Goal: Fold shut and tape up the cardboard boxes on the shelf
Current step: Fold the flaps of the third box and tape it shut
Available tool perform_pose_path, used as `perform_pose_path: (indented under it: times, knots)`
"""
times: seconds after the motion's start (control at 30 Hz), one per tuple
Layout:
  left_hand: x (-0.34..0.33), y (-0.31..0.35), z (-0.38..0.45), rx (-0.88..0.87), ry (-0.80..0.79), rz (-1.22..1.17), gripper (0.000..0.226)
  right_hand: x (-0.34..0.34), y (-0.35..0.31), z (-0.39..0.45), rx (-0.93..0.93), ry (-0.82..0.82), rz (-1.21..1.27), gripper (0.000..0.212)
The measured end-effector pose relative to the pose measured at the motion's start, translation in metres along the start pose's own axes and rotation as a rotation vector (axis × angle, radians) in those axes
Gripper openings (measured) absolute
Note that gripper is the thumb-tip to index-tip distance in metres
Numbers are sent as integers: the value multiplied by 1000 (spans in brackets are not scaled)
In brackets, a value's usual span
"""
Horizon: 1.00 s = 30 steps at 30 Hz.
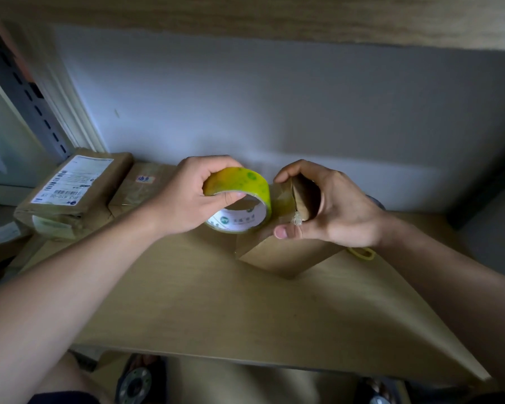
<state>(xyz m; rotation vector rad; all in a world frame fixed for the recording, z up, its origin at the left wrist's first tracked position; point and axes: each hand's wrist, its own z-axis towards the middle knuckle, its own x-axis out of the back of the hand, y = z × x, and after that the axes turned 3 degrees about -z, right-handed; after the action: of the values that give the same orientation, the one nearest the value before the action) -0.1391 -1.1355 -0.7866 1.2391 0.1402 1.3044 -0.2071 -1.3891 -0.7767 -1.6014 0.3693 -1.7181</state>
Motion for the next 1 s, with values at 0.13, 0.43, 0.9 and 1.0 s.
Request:
perform_pose_path:
  times: [0.13, 0.43, 0.9, 1.0]
  knots:
    - [9, -3, -5, 67, -65, 178, 20, 4, 7, -5, 9, 19, 52, 71]
    - [18, 10, 6, 232, -344, 584, 6, 1, 12, -10, 20, 67, 96, 70]
    - [17, -19, -14, 301, -425, 377, 72, 10, 35, -23, -45, 44, 381, 93]
    - [20, -24, -15, 290, -373, 344, 70, 10, 37, -24, -27, 26, 421, 96]
